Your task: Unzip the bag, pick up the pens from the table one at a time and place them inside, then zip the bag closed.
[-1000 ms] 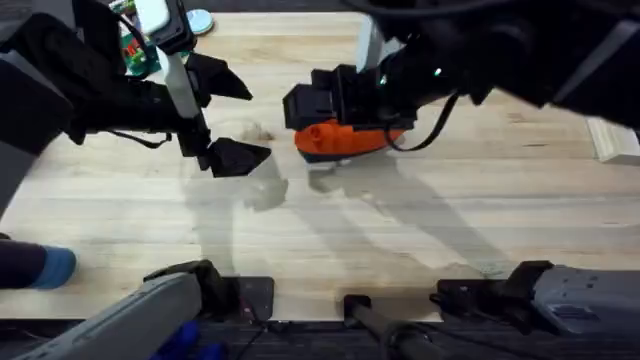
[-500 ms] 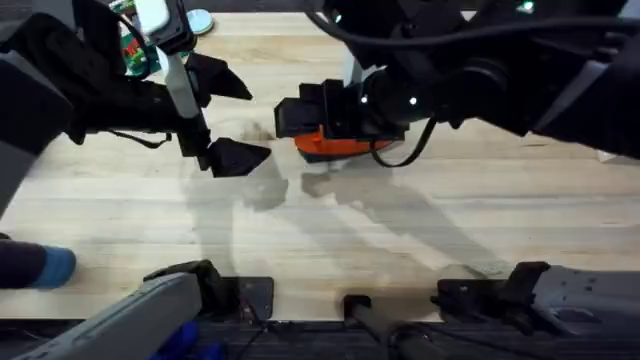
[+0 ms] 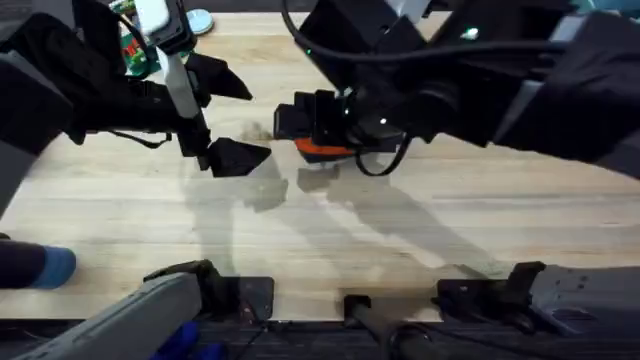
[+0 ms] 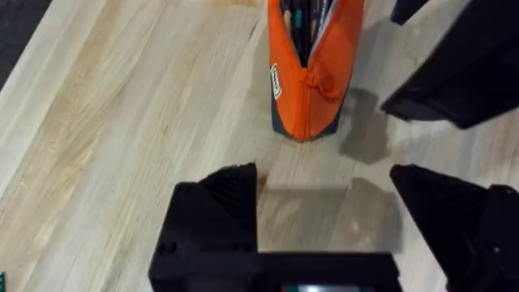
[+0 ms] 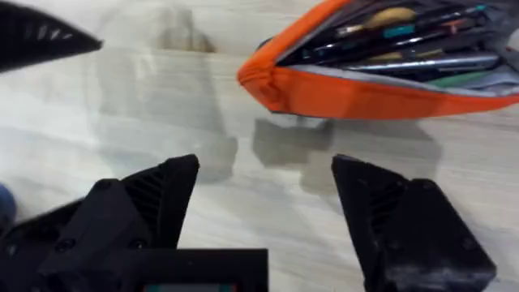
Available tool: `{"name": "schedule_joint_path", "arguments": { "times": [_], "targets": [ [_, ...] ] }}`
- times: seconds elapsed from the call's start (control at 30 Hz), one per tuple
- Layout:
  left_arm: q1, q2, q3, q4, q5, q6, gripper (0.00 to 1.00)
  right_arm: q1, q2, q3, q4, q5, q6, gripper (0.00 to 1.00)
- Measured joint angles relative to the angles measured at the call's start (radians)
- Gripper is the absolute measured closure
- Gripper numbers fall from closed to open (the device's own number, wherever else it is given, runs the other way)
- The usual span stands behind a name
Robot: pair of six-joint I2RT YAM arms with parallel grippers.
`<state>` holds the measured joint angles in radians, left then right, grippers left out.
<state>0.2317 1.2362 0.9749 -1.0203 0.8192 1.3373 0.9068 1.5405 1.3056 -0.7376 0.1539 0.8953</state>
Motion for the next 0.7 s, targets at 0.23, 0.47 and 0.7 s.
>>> {"name": "schedule_joint_path", "arguments": {
  "times": [0.23, 0.47, 0.7],
  "targets": [
    [0.000, 0.000, 0.000, 0.000, 0.000, 0.000, 0.008, 0.007, 0.027, 0.000, 0.006, 0.057, 0.057, 0.006],
    [0.000, 0.000, 0.000, 0.000, 0.000, 0.000, 0.008, 0.010, 0.078, 0.000, 0.032, 0.067, 0.070, 0.006],
    [0.000, 0.000, 0.000, 0.000, 0.000, 0.000, 0.007, 0.012, 0.153, 0.000, 0.115, 0.068, 0.069, 0.006]
  ]
}}
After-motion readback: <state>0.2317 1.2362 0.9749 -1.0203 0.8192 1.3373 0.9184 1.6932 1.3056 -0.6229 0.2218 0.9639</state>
